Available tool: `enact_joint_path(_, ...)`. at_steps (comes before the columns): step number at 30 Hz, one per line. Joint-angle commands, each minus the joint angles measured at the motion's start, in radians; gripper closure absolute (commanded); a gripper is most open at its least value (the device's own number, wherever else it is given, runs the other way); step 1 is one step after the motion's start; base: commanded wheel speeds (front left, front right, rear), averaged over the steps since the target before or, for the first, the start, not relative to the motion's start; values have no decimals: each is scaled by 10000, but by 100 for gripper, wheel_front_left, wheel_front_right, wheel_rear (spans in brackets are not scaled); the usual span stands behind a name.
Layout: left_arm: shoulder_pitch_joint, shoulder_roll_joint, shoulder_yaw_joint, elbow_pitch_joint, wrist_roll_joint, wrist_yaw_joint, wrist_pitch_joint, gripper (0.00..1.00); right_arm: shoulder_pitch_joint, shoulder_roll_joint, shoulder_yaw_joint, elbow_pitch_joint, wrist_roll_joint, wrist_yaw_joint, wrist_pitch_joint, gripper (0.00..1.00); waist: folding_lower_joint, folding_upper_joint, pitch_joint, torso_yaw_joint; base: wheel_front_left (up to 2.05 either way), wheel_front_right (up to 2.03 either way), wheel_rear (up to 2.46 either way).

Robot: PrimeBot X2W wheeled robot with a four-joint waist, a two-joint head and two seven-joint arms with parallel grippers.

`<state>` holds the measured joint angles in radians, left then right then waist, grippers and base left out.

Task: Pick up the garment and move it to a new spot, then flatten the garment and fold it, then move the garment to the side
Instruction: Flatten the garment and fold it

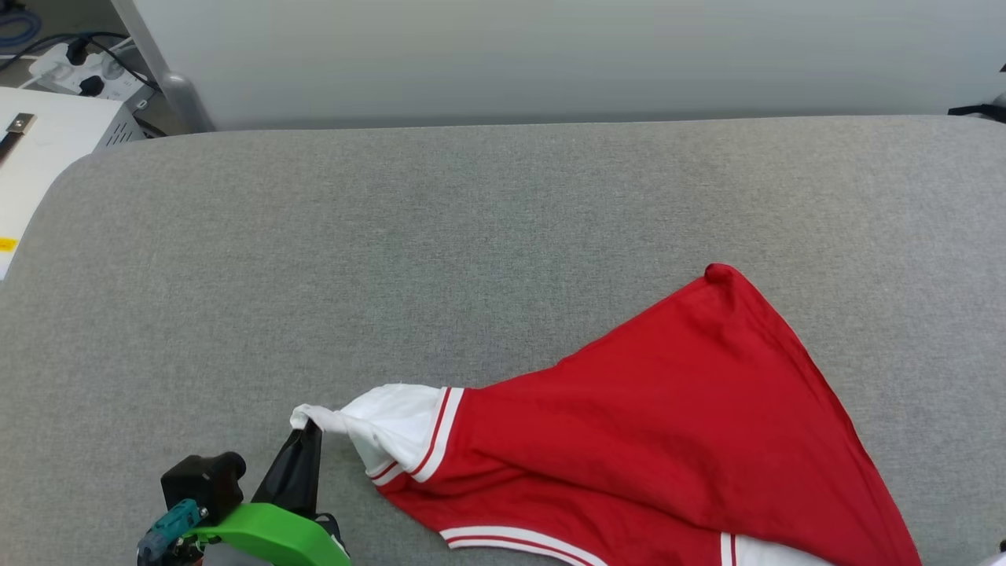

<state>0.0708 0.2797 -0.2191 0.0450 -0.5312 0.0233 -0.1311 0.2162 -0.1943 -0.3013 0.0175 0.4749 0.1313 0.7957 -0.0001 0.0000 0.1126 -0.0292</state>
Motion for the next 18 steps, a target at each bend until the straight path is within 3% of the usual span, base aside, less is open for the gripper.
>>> enact_joint_path(1, 105, 27, 34, -27, -64, 70, 1, 100, 115, 234, 12, 90, 13, -6, -193, 92, 1, 0, 11, -49, 0, 0, 0)
enact_joint_path(2, 104, 24, 37, -18, -81, 75, -3, 100, 162, 414, 33, 196, 11, -6, -376, 57, 1, 0, 8, -74, 0, 0, 0)
enact_joint_path(3, 99, 26, 28, -14, -87, 75, 1, 100, 181, 519, 77, 293, 0, -6, -560, 0, 1, 0, 13, -90, 0, 0, 0)
enact_joint_path(9, 17, 78, -54, -42, -68, 59, 50, 100, -270, 605, 32, 287, 49, -6, -2683, 0, 1, 0, -2, -116, 0, 0, 0)
enact_joint_path(18, -281, 126, -125, -115, -4, 78, 46, 100, -2090, 46, 485, 641, -287, -6, -6133, 0, 1, 0, 196, 9, 0, 0, 0)
